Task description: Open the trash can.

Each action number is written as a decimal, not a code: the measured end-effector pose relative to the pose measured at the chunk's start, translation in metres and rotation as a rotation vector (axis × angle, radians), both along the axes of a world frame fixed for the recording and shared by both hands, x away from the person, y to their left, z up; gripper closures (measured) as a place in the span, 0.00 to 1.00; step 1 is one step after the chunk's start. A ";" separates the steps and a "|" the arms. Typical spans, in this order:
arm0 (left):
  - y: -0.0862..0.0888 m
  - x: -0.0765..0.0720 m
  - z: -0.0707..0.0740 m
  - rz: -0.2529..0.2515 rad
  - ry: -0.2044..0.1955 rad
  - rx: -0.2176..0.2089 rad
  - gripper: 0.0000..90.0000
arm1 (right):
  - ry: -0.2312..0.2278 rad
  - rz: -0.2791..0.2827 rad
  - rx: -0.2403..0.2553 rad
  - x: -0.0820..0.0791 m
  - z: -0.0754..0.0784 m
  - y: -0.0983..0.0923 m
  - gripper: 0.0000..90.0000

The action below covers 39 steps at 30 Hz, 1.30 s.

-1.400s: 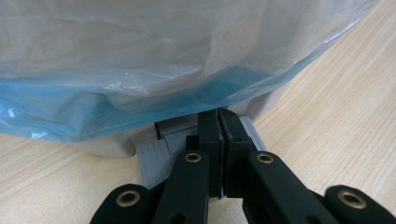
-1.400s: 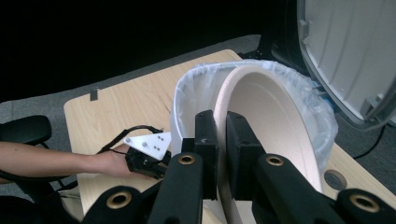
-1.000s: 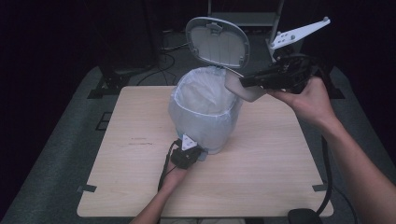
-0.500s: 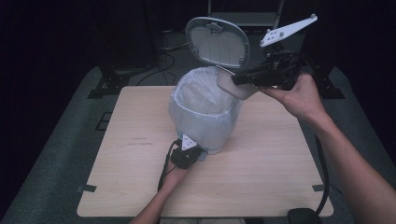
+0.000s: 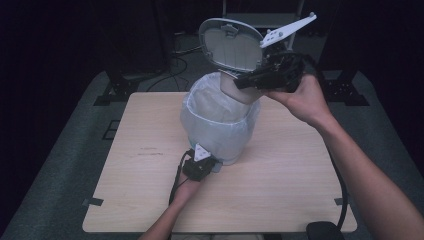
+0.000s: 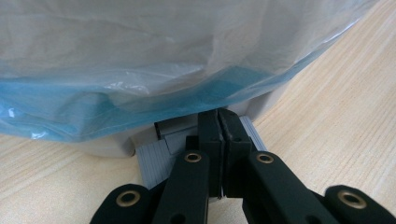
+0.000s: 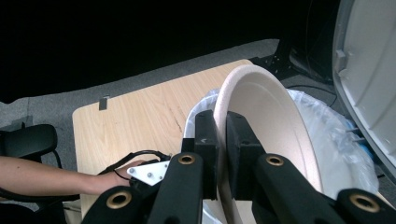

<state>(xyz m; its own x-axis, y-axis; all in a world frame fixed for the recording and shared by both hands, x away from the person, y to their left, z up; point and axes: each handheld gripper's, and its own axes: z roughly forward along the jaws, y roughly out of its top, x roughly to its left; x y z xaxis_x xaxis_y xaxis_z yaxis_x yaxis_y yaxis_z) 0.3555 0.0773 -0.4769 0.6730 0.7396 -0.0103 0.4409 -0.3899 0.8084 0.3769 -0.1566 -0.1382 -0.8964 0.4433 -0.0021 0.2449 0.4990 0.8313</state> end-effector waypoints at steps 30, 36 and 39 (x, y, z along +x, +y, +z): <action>0.000 0.001 0.000 -0.002 0.002 0.001 0.99 | 0.018 0.016 -0.038 0.036 -0.019 0.037 0.72; -0.001 0.000 0.000 0.000 0.001 0.003 0.99 | 0.028 0.010 -0.025 0.029 -0.025 0.018 0.67; -0.001 0.000 0.000 0.000 0.001 0.003 0.99 | 0.040 -0.002 -0.021 0.025 -0.029 0.007 0.66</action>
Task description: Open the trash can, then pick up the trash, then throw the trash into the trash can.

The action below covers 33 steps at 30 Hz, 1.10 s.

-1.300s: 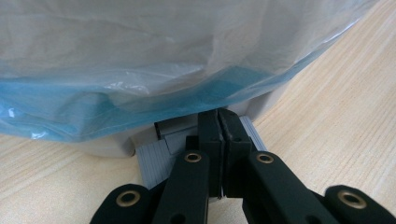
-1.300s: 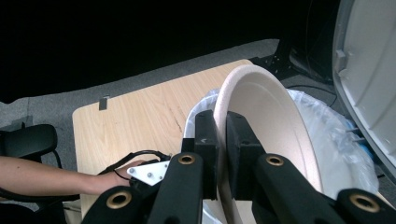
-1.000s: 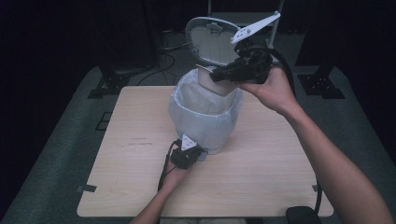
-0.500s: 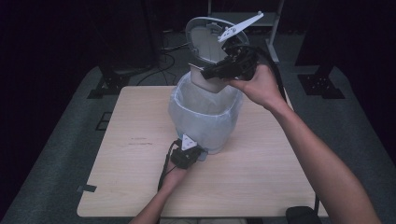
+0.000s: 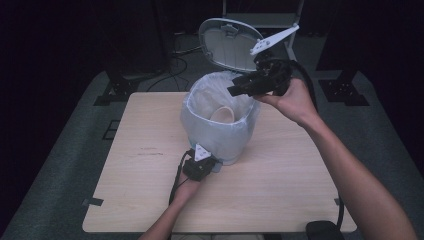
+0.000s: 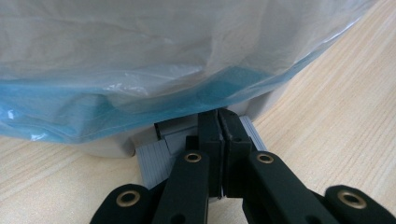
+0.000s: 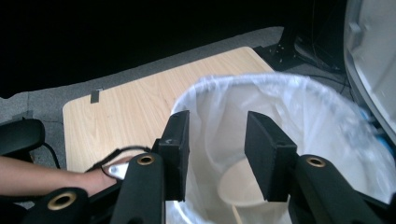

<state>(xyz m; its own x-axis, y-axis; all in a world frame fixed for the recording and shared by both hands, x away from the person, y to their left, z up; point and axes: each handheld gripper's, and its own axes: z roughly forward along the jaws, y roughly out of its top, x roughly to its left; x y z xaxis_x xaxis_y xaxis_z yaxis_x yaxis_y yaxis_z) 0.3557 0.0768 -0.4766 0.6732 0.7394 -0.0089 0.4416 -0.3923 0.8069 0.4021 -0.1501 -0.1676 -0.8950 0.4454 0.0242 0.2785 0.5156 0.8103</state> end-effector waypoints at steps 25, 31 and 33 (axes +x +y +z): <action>0.000 0.000 0.000 -0.003 -0.006 0.004 0.99 | 0.094 -0.143 0.088 -0.032 -0.072 -0.109 0.54; 0.000 0.000 0.000 -0.003 -0.007 0.003 0.99 | 0.105 -0.182 0.102 -0.038 -0.091 -0.126 0.50; 0.000 0.000 0.000 -0.005 -0.007 0.004 0.99 | 0.109 -0.197 0.111 -0.040 -0.099 -0.132 0.49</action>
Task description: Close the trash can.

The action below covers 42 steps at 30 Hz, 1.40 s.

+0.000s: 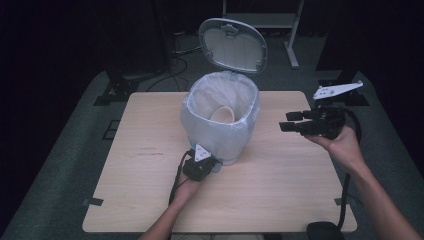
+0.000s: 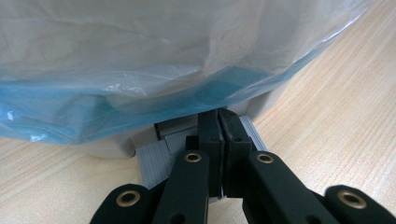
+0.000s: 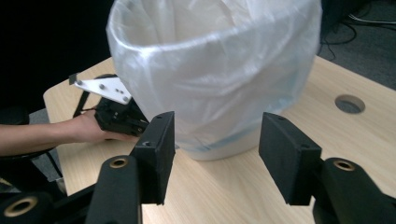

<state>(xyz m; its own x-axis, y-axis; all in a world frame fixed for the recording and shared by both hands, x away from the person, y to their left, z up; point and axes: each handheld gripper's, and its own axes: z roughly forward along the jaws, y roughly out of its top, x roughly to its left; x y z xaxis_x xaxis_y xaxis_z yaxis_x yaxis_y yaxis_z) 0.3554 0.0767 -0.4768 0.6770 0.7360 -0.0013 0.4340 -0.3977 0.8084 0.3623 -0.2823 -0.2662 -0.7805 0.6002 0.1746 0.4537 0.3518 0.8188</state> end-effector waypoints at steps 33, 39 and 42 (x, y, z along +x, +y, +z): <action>-0.001 0.001 0.001 -0.009 0.001 0.012 0.99 | 0.067 -0.124 0.007 -0.009 -0.092 -0.034 0.43; -0.001 0.002 0.001 -0.011 0.002 0.009 0.99 | 0.061 -0.143 0.004 -0.011 -0.101 -0.038 0.42; -0.001 0.002 0.001 -0.011 0.004 0.007 0.99 | 0.069 -0.149 0.002 -0.012 -0.106 -0.039 0.42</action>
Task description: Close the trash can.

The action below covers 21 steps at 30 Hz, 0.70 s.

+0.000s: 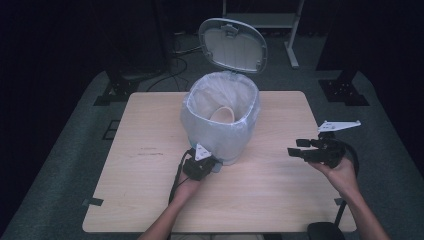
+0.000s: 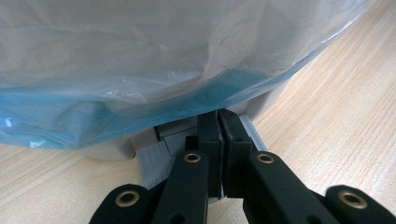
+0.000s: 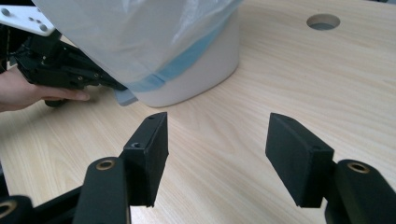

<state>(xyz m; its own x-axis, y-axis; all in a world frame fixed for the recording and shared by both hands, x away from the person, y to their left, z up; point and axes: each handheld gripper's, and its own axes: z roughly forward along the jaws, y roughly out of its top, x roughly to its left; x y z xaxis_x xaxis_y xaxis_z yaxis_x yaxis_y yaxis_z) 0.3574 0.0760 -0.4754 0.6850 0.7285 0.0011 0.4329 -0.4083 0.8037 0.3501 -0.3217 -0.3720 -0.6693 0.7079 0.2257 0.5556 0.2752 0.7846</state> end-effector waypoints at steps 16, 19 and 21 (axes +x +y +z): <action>0.006 -0.011 0.028 -0.069 0.026 -0.030 0.82 | 0.023 -0.006 -0.017 -0.004 -0.028 0.002 0.40; 0.012 -0.014 0.032 -0.079 0.027 -0.041 0.80 | 0.020 -0.016 -0.016 -0.004 -0.032 0.001 0.40; 0.017 -0.016 0.033 -0.079 0.020 -0.041 0.79 | 0.015 -0.020 -0.015 -0.006 -0.033 0.000 0.40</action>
<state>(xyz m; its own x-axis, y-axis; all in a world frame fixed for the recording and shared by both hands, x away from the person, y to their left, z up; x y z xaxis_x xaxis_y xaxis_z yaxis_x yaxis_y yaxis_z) 0.3410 0.0933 -0.4422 0.7400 0.6713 -0.0423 0.4170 -0.4086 0.8119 0.3445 -0.3217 -0.4053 -0.6514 0.7246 0.2249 0.5732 0.2758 0.7716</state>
